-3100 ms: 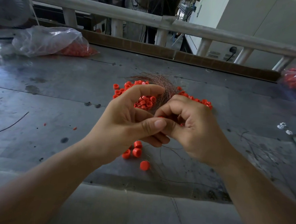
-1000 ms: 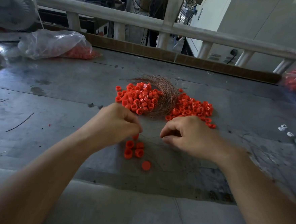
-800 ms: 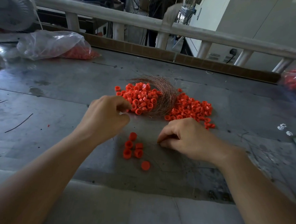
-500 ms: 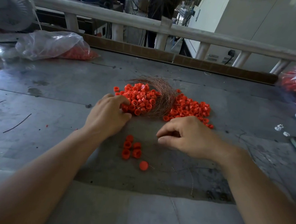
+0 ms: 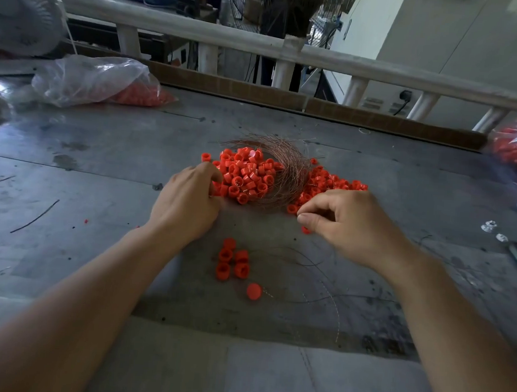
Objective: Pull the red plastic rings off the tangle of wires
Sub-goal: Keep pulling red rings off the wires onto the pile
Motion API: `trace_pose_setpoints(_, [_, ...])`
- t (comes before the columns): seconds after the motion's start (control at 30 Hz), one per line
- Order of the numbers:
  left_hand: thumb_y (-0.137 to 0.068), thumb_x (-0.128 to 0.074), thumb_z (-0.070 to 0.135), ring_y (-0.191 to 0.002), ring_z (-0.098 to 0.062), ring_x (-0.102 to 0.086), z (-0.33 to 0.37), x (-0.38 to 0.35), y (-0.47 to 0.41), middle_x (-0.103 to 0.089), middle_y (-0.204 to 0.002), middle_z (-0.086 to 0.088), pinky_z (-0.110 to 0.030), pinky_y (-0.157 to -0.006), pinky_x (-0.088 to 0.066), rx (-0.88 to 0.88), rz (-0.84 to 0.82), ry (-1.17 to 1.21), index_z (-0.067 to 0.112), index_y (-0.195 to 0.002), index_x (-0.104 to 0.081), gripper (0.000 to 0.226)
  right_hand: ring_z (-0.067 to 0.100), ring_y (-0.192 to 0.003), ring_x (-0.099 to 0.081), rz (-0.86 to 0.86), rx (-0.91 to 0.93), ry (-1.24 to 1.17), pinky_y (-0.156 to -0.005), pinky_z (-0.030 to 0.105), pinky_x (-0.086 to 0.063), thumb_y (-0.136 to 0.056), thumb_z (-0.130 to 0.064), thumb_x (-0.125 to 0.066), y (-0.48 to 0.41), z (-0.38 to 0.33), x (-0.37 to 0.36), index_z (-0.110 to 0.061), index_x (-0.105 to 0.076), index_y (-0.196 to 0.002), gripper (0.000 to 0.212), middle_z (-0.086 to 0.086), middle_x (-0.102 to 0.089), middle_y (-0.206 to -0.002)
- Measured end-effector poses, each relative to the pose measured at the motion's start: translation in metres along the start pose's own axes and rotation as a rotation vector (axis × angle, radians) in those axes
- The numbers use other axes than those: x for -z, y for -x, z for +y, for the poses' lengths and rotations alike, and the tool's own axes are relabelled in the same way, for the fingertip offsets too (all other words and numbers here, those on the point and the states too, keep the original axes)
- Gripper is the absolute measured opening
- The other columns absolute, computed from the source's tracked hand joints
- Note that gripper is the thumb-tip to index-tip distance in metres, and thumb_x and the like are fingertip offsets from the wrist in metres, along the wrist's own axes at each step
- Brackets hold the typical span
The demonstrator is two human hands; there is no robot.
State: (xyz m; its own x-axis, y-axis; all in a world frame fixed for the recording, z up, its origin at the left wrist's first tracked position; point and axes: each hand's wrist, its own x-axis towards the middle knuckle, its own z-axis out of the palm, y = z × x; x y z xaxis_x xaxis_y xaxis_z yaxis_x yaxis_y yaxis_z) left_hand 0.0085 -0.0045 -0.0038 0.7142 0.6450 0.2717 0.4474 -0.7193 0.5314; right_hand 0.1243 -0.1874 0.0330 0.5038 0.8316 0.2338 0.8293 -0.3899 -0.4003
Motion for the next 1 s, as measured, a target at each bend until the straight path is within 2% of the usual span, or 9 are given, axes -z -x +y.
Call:
trace_pose_setpoints(0.1, [-0.082,-0.063,0.009,-0.09,-0.02,-0.056,0.002,0.003,0.003,-0.062,-0.099,-0.004,-0.021,-0.072,-0.032,-0.027,0.052,0.058,0.015,-0.102,-0.065,0.022,0.01,-0.082,-0.058,0.116,-0.002,-0.008,-0.08,0.031,-0.047,-0.083,-0.024,-0.065,-0.003,0.001,-0.006,-0.017,-0.07,-0.096,0.016,-0.005,-0.063,-0.088])
trace_pose_setpoints(0.17, [-0.081,-0.066,0.011,-0.079,-0.013,-0.055,0.006,0.006,0.008,-0.061,-0.09,0.001,-0.014,-0.064,-0.033,-0.063,0.064,0.097,0.018,-0.091,-0.067,0.012,0.009,-0.089,-0.053,0.139,0.025,-0.018,-0.086,0.02,-0.039,-0.083,-0.024,-0.065,-0.005,0.0,-0.013,-0.015,-0.066,-0.108,0.026,-0.005,-0.058,-0.095])
trace_pose_setpoints(0.23, [-0.08,-0.068,0.013,-0.069,-0.004,-0.052,0.011,0.008,0.013,-0.056,-0.079,0.01,-0.004,-0.059,-0.035,-0.093,0.067,0.14,0.022,-0.084,-0.064,0.011,0.011,-0.112,-0.044,0.089,0.068,0.017,-0.093,0.01,-0.023,-0.085,-0.028,-0.061,-0.008,-0.001,-0.021,-0.015,-0.058,-0.122,0.039,-0.002,-0.054,-0.119])
trace_pose_setpoints(0.37, [-0.081,-0.068,0.014,-0.067,0.002,-0.053,0.021,0.012,0.024,-0.054,-0.071,0.018,0.001,-0.06,-0.036,-0.126,0.035,0.22,0.028,-0.078,-0.056,0.018,0.009,-0.138,-0.014,-0.043,0.092,0.086,-0.108,0.019,-0.003,-0.09,-0.039,-0.05,-0.014,-0.002,-0.033,-0.019,-0.037,-0.139,0.054,-0.003,-0.026,-0.15])
trace_pose_setpoints(0.47, [-0.081,-0.068,0.015,-0.069,0.001,-0.054,0.023,0.013,0.027,-0.057,-0.071,0.016,-0.001,-0.063,-0.037,-0.137,0.014,0.227,0.028,-0.076,-0.056,0.018,0.008,-0.14,-0.008,-0.1,0.071,0.115,-0.115,0.035,-0.005,-0.091,-0.043,-0.044,-0.016,0.001,-0.036,-0.017,-0.028,-0.142,0.059,-0.003,-0.023,-0.151])
trace_pose_setpoints(0.63, [-0.08,-0.069,0.015,-0.069,0.002,-0.053,0.026,0.016,0.029,-0.055,-0.071,0.018,0.001,-0.062,-0.036,-0.133,0.015,0.256,0.029,-0.077,-0.057,0.019,0.008,-0.138,-0.014,0.022,0.1,0.021,-0.108,0.02,-0.003,-0.09,-0.04,-0.047,-0.014,0.0,-0.032,-0.016,-0.035,-0.139,0.055,-0.002,-0.029,-0.148])
trace_pose_setpoints(0.83, [-0.079,-0.07,0.014,-0.073,0.005,-0.053,0.028,0.016,0.031,-0.053,-0.072,0.022,0.001,-0.066,-0.036,-0.16,0.006,0.245,0.023,-0.085,-0.065,0.011,0.004,-0.14,0.0,-0.177,0.039,0.092,-0.112,0.036,0.006,-0.092,-0.047,-0.036,-0.017,0.003,-0.039,-0.019,-0.024,-0.144,0.06,-0.006,-0.014,-0.154])
trace_pose_setpoints(0.93, [-0.08,-0.069,0.014,-0.075,0.002,-0.055,0.027,0.017,0.032,-0.054,-0.074,0.022,0.0,-0.067,-0.036,-0.152,-0.001,0.254,0.02,-0.089,-0.066,0.011,0.001,-0.137,-0.009,-0.069,0.044,0.02,-0.112,0.034,0.003,-0.085,-0.054,-0.029,-0.016,0.003,-0.037,-0.016,-0.032,-0.141,0.068,-0.005,-0.026,-0.15])
trace_pose_setpoints(1.0, [-0.08,-0.069,0.013,-0.074,0.003,-0.055,0.029,0.018,0.032,-0.054,-0.074,0.022,0.001,-0.065,-0.037,-0.147,-0.009,0.274,0.022,-0.087,-0.066,0.012,0.002,-0.131,-0.024,0.099,0.075,-0.075,-0.114,0.037,-0.007,-0.089,-0.042,-0.042,-0.015,0.001,-0.033,-0.012,-0.046,-0.132,0.053,0.0,-0.042,-0.142])
